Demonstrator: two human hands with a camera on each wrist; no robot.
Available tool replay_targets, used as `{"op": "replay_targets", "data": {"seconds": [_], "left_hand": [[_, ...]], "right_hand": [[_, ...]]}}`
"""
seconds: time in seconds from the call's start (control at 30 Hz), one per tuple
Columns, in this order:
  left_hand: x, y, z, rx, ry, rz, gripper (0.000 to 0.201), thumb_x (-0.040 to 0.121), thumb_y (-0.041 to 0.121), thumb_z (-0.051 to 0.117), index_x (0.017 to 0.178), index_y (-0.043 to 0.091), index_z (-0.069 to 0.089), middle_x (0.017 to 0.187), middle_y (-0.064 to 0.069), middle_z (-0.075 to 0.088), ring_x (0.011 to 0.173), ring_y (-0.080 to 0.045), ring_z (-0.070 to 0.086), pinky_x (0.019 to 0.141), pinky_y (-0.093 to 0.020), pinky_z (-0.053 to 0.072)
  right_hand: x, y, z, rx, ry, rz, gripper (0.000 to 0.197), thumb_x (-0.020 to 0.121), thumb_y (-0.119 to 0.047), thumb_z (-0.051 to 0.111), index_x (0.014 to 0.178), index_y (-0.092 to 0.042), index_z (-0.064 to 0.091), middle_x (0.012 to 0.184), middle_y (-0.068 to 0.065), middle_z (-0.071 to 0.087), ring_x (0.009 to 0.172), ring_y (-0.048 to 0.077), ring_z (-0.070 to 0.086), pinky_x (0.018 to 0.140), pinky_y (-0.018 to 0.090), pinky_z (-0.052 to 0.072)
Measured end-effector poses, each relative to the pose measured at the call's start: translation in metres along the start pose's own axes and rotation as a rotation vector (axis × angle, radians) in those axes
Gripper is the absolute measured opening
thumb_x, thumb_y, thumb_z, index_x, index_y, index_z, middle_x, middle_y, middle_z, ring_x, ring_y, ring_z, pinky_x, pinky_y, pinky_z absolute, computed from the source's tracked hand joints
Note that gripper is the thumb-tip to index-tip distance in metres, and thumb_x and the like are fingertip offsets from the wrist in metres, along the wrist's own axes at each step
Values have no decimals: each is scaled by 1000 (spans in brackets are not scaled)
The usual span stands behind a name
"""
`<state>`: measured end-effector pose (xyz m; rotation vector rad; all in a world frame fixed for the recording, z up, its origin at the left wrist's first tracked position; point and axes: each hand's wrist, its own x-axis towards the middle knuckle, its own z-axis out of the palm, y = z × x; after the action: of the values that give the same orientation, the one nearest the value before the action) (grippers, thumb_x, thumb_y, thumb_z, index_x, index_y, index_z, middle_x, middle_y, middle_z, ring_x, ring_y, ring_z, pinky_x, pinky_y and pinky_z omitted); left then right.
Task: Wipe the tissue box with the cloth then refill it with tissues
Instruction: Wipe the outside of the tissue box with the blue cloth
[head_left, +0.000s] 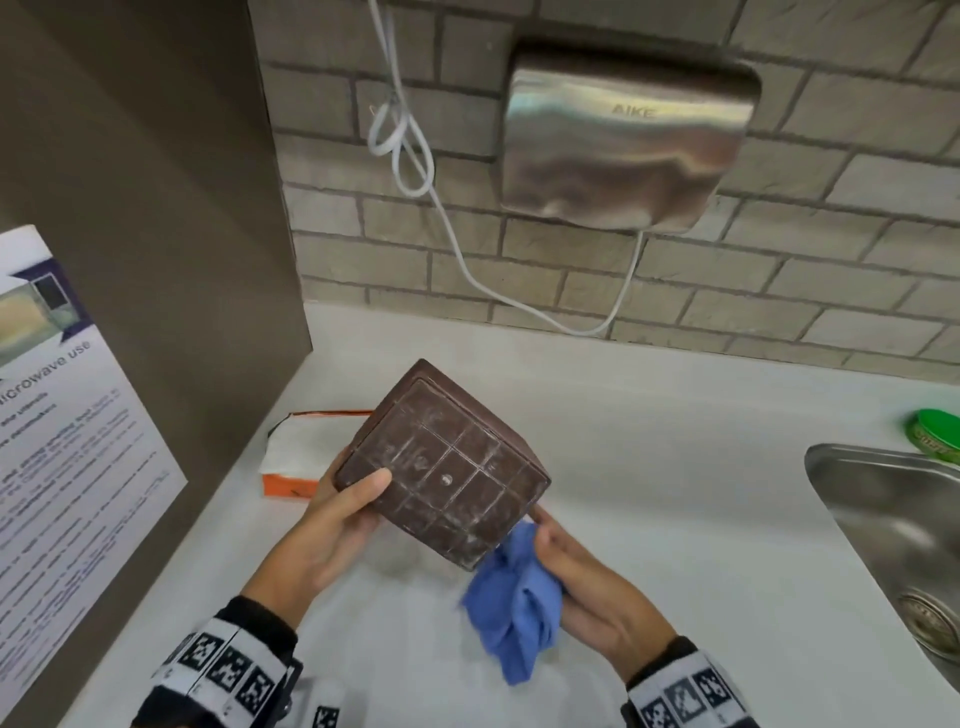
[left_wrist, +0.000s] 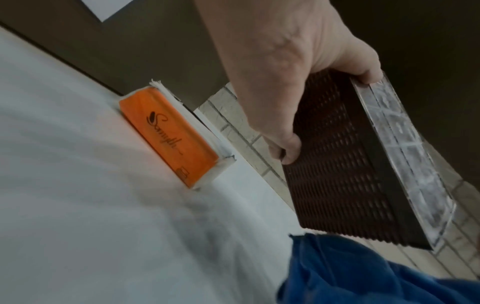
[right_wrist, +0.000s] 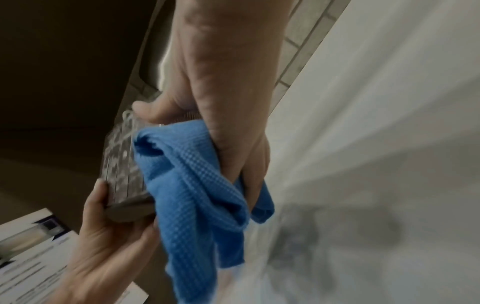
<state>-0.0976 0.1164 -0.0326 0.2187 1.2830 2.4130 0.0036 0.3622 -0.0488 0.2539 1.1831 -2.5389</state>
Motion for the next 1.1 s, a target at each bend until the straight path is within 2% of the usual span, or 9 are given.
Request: {"op": "replay_targets", "data": {"seconds": [0.1, 0.27, 0.37, 0.47, 0.57, 0.73, 0.9, 1.0, 1.1], "left_hand": [[-4, -4, 8, 2, -43, -16, 43, 70, 16, 81, 112, 22, 74, 116, -8, 73, 105, -21, 70, 85, -33, 59], [-1, 2, -13, 205, -123, -86, 117, 44, 32, 99, 144, 19, 40, 143, -11, 54, 123, -23, 60, 95, -37, 53], [2, 15, -22, 389, -159, -91, 130, 44, 39, 98, 150, 40, 23, 153, 18, 37, 139, -13, 42, 112, -41, 38], [7, 22, -13, 536, -232, -130, 128, 48, 29, 97, 150, 44, 21, 151, 18, 39, 138, -5, 42, 107, -28, 44], [12, 19, -3, 616, -194, -143, 119, 47, 22, 97, 146, 39, 34, 138, 9, 56, 121, -6, 60, 93, -20, 52], [15, -5, -9, 660, -45, -70, 114, 56, 12, 95, 148, 35, 31, 143, 10, 50, 131, -9, 51, 109, -34, 44], [19, -17, -14, 686, -10, -5, 106, 57, 6, 93, 138, 41, 33, 136, 22, 45, 121, 13, 50, 95, -13, 48], [22, -24, -19, 722, -36, -11, 113, 54, 10, 95, 143, 36, 31, 139, 18, 43, 126, 5, 48, 98, -15, 47], [23, -32, -20, 713, -47, -40, 111, 57, 7, 94, 145, 31, 31, 139, 12, 46, 126, -2, 51, 94, -14, 50]], "right_hand": [[4, 3, 18, -83, -42, 2, 88, 67, -22, 86, 141, -12, 39, 140, 17, 52, 126, 34, 52, 97, 40, 50], [4, -10, 17, -241, 14, -28, 83, 65, -13, 85, 136, -11, 43, 130, 18, 60, 119, 35, 58, 94, 41, 52], [1, -19, 11, -402, 28, -78, 79, 73, -1, 78, 138, -21, 38, 131, 16, 59, 119, 34, 58, 92, 38, 53], [0, -25, 8, -501, 41, -80, 83, 74, 11, 72, 139, -28, 36, 132, 12, 58, 118, 30, 60, 89, 34, 54], [2, -30, 6, -568, 53, -75, 86, 75, 7, 73, 140, -32, 33, 134, 7, 57, 119, 25, 60, 95, 37, 53], [6, -53, -5, -807, 233, -124, 106, 75, -6, 78, 146, -46, 10, 141, -2, 48, 122, 20, 56, 100, 40, 49], [0, -86, 13, -1119, 361, -401, 63, 92, -23, 60, 145, -32, 29, 125, -2, 61, 99, 18, 67, 76, 20, 54], [9, -91, 33, -1339, 267, -419, 49, 97, -32, 51, 143, -24, 37, 136, 1, 56, 110, 22, 63, 94, 34, 50], [30, -65, 39, -1589, 22, -337, 37, 97, -29, 50, 134, -26, 52, 139, -12, 51, 128, 10, 45, 110, 23, 27]]}}
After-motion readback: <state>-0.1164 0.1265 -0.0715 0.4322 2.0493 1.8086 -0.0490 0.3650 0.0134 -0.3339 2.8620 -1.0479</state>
